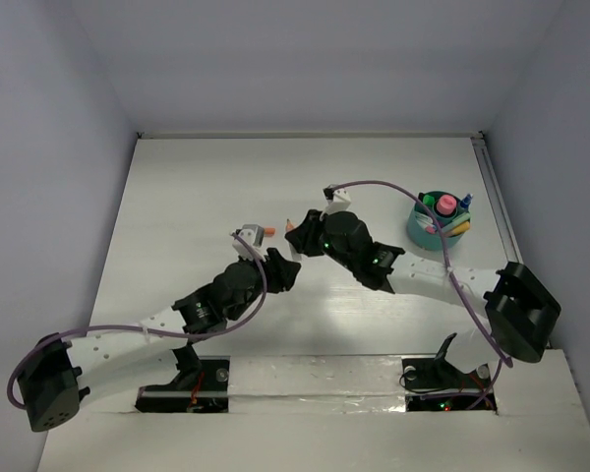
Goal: Sort the stationery into containers
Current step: Pick up the pen from the center of the board, then close the pen cap on the pen.
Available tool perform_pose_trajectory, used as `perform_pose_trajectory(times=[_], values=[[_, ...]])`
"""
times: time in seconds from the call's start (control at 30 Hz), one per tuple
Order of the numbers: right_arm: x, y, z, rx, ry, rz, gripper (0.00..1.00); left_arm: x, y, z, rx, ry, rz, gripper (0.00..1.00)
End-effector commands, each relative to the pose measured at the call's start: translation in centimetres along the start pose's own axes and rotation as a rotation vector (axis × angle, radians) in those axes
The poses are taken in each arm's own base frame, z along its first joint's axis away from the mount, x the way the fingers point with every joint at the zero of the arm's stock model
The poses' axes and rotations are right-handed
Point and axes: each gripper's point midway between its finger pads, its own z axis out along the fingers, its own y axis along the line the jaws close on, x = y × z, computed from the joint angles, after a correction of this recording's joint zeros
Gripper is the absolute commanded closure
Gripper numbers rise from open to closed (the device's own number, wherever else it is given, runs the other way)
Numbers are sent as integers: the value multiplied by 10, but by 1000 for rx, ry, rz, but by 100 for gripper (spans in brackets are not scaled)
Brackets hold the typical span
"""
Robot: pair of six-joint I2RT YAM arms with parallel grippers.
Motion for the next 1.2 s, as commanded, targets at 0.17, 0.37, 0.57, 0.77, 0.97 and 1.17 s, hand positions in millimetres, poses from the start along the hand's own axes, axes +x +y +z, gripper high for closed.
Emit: perform_pose_trajectory(times=[0.17,0.37,0.57,0.77,0.97,1.17], values=[[-20,27,-13,-102,-69,35,98,-46,-26,9,80,-121,-26,58],[-12,34,-16,-142,-49,59,99,-50,-22,17,88,-128,-29,63],[-3,44,-18,-185,-29,80,99,-44,-27,23,114,-110,-27,71],[-3,47,-21,-212,-34,101,99,-44,-26,25,104,-110,-21,68],[-3,46,-25,-212,-33,101,99,-43,-22,25,91,-111,-14,97],[-4,26,-33,-120,-30,24,46,-45,3,5,9,-126,9,100]])
